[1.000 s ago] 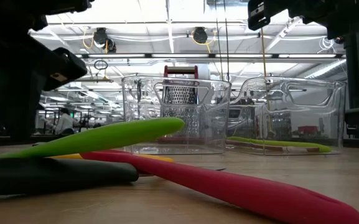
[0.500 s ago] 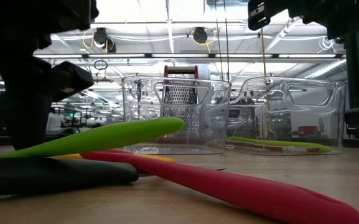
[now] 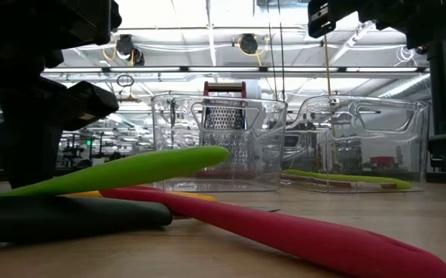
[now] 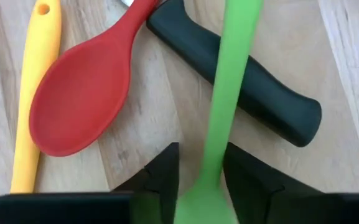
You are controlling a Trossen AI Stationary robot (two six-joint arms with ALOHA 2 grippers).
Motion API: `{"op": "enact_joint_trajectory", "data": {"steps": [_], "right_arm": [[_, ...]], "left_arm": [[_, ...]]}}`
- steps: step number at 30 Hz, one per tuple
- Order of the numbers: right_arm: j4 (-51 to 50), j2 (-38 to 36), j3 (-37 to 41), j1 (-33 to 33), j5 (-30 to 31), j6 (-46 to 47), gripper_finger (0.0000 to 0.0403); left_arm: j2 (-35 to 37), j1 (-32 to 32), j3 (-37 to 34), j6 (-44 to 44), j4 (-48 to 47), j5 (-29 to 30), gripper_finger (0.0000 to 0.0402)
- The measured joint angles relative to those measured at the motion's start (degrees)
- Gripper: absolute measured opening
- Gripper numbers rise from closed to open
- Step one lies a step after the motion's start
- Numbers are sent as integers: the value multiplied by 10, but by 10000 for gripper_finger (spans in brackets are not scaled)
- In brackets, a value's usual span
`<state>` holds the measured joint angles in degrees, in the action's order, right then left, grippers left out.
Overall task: Pick & Place Kitchen Items
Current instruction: Put the green spatula into the left transparent bin
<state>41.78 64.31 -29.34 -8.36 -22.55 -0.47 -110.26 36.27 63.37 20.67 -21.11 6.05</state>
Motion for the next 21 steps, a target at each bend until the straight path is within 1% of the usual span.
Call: {"op": "enact_joint_trajectory", "data": {"steps": [6, 7, 8, 12, 15, 18, 21], "right_arm": [[0, 0, 0, 0, 0, 0, 100], [0, 0, 0, 0, 0, 0, 100], [0, 0, 0, 0, 0, 0, 100], [0, 0, 0, 0, 0, 0, 100], [0, 0, 0, 0, 0, 3, 100], [2, 0, 0, 0, 0, 9, 100], [4, 0, 0, 0, 0, 9, 100]], "left_arm": [[-1, 2, 0, 8, -16, -4, 25], [1, 2, 0, 13, -27, -6, 16], [6, 2, 0, 21, -36, -6, 14], [28, 1, -2, 45, -66, 1, 25], [58, 0, -4, 53, -108, 7, 16], [100, 1, 20, 85, -157, 8, 11], [132, 1, 40, 107, -196, 10, 17]]}}
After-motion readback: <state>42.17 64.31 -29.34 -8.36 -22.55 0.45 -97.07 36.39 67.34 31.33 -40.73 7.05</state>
